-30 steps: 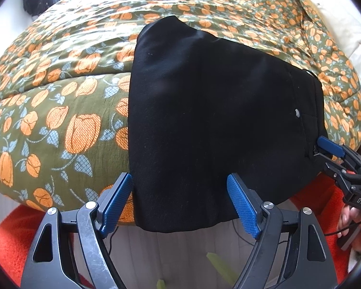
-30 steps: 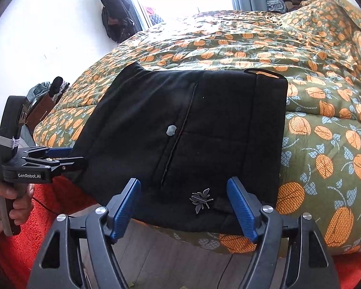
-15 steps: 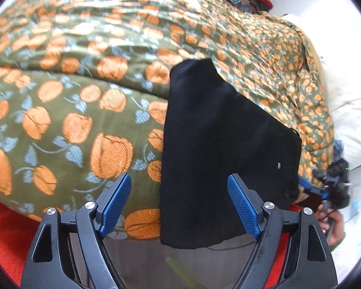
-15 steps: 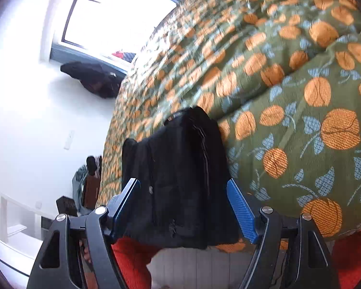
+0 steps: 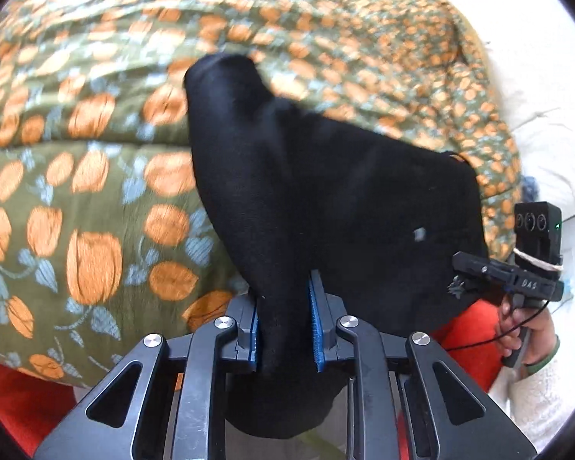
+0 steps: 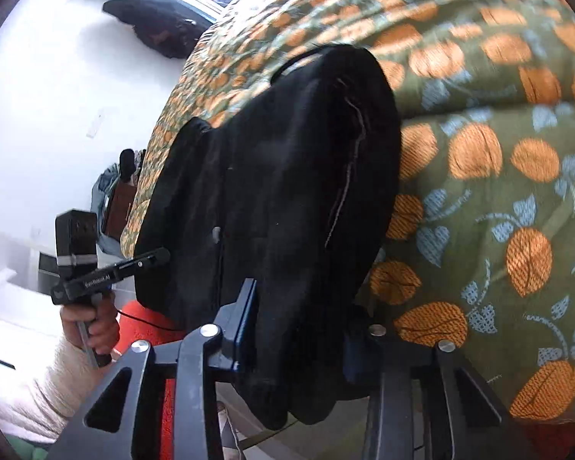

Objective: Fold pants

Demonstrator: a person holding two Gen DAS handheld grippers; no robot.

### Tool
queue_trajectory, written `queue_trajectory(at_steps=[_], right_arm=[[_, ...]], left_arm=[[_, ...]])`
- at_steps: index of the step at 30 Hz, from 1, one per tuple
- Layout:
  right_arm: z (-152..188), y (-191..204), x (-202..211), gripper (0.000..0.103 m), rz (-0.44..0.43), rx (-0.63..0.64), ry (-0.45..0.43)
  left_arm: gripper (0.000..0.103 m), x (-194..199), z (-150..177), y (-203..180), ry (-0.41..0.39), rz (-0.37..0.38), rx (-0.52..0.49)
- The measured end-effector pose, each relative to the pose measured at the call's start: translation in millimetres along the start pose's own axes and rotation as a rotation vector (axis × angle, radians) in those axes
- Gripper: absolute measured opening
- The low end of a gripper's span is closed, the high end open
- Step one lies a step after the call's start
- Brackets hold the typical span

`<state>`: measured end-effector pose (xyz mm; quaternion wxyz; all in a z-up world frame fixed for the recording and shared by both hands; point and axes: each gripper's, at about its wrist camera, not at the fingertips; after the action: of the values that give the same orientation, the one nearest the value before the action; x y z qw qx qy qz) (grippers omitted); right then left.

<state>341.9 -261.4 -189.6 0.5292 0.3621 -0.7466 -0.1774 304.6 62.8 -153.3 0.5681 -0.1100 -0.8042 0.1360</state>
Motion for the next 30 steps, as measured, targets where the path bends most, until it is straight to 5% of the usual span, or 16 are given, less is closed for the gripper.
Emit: queue_trajectory(at_steps=[3, 9, 11, 15, 17, 20, 24, 28, 30], right_arm=[[-17.1, 45.8, 8.0, 0.031, 0.022, 0.128, -0.031], [-84.4, 93.5, 20.1, 0.031, 0.067, 0.261, -0.166], [-112.5, 87.8, 21.6, 0.035, 0.104, 0.258, -0.207], [-143.4, 67.3, 8.5, 0.060, 0.302, 0.207, -0.174], [-132.6, 64.7, 12.9, 0.060, 0.358, 0.217, -0.176], [-98.2, 62.5, 26.2, 0.071, 0.398, 0.201, -0.192], [-43.4, 68.4, 35.6, 0.094, 0.498, 0.214, -0.205], [8.6, 77.2, 31.3, 0.097, 0.558, 0.209, -0.224], [27.5, 83.0, 28.5, 0.097, 0.582, 0.197, -0.229]], left_arm=[[0.019, 30.1, -27.2, -16.8, -0.097, 0.032, -0.031], [0.021, 62.5, -96.9, -31.5, -0.317, -0.071, -0.112], [0.031, 55.3, -114.8, -30.8, -0.349, -0.166, -0.139], [0.041, 30.3, -104.8, -26.4, -0.311, -0.376, -0.178], [0.072, 26.0, -82.5, -23.1, -0.319, -0.398, -0.197], [0.098, 28.0, -45.0, -26.2, -0.373, -0.478, -0.216], [0.101, 24.4, -6.7, -32.1, -0.381, -0.628, -0.186], [0.101, 19.6, 22.7, -37.8, -0.330, -0.731, -0.172], [0.101, 22.0, 35.3, -40.3, -0.284, -0.725, -0.159]])
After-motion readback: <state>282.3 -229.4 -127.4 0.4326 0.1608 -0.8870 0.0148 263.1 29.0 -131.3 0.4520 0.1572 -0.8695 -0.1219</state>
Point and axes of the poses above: each gripper's, at about its wrist camera, not at the fingertips, and x roughly against the way its jaws point, y to its left, z to its underside, and after that the axes turned 9 degrees about -z, right-handed
